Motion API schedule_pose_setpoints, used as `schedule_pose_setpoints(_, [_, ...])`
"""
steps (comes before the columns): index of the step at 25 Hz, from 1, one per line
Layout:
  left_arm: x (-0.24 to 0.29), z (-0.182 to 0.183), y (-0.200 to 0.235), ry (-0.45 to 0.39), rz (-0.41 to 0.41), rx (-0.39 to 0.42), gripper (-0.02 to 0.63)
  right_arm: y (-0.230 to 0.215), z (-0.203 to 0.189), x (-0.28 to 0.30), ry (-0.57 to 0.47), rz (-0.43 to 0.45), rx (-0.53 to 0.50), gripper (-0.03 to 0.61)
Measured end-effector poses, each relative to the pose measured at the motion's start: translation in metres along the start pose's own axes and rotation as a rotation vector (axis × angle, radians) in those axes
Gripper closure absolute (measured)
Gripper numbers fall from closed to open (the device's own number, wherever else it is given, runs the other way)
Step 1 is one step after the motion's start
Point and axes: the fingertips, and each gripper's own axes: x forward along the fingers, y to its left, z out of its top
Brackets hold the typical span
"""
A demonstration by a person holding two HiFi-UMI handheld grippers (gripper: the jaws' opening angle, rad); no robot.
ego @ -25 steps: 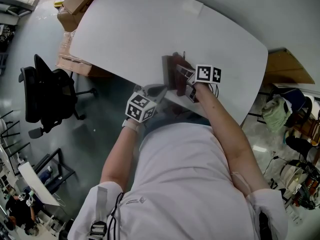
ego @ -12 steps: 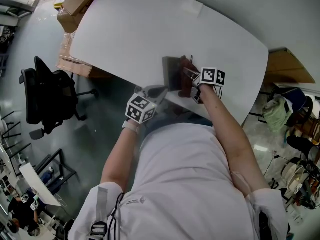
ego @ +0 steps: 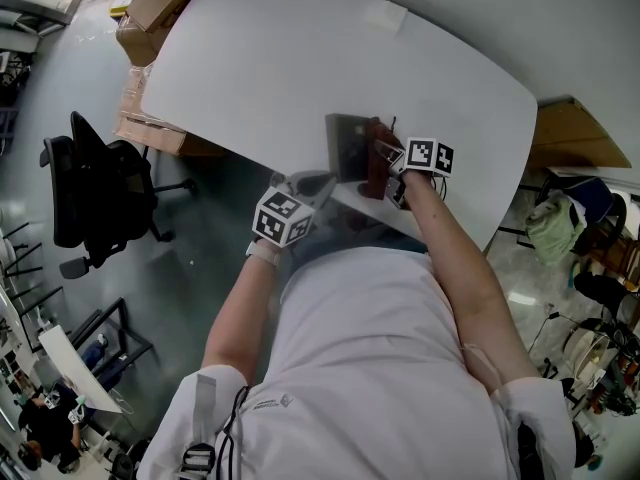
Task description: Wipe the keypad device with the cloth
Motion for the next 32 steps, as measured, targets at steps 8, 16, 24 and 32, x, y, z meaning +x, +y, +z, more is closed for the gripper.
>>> schedule_pose_setpoints(8, [0.000,-0.006,-0.012,0.011,-0.022,0.000,0.603,-0.010,-0.020,-0.011,0.009,-0.005,0.022,0.525])
schedule_pose_setpoints(16, [0.000,-0.012,-0.024,0.007,-0.030,-0.009,0.603,-0.013,-0.032,-0.022,0.023,-0.019,0.006,0.525])
schedule_pose_setpoints(24, [-0.001,-0.012,-0.023,0.005,-0.036,-0.006,0.603,0.019,-0.023,-0.023,0.013,0.010,-0.120,0.525])
schedule_pose_setpoints(32, [0.003,-0.011,-0.022,0.012,-0.031,-0.041,0.603,0.093,-0.004,-0.013,-0.023,0.179,-0.165,0.525])
